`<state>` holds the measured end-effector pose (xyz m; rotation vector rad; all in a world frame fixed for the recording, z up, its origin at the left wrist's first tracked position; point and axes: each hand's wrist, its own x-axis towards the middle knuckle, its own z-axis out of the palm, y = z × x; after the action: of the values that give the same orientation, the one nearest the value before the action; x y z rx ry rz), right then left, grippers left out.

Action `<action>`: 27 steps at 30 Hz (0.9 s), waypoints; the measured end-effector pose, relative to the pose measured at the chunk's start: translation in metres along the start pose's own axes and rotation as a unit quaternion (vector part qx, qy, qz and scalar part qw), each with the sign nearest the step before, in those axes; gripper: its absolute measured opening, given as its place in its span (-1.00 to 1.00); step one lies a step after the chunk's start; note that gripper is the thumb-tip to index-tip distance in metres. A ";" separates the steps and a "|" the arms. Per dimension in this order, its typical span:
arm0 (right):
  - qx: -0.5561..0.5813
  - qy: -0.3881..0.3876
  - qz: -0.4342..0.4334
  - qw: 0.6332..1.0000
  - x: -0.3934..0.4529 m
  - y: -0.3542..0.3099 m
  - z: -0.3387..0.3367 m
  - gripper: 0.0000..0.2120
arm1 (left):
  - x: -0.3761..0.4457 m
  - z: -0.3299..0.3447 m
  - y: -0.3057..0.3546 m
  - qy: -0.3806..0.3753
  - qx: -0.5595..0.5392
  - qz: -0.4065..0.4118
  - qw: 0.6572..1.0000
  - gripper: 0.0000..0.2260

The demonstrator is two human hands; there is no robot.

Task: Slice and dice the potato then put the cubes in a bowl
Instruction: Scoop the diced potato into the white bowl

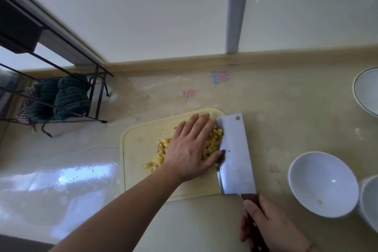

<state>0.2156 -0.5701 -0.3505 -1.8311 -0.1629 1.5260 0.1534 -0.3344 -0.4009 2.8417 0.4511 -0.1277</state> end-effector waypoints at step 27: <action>0.083 -0.021 -0.093 0.992 0.006 0.002 0.019 -0.63 | -0.001 -0.001 0.005 0.039 -0.043 0.084 0.995 -0.43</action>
<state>0.1998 -0.5595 -0.3569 -1.6083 -0.2142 1.4055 0.1544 -0.3389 -0.3989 2.7922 0.2253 0.0342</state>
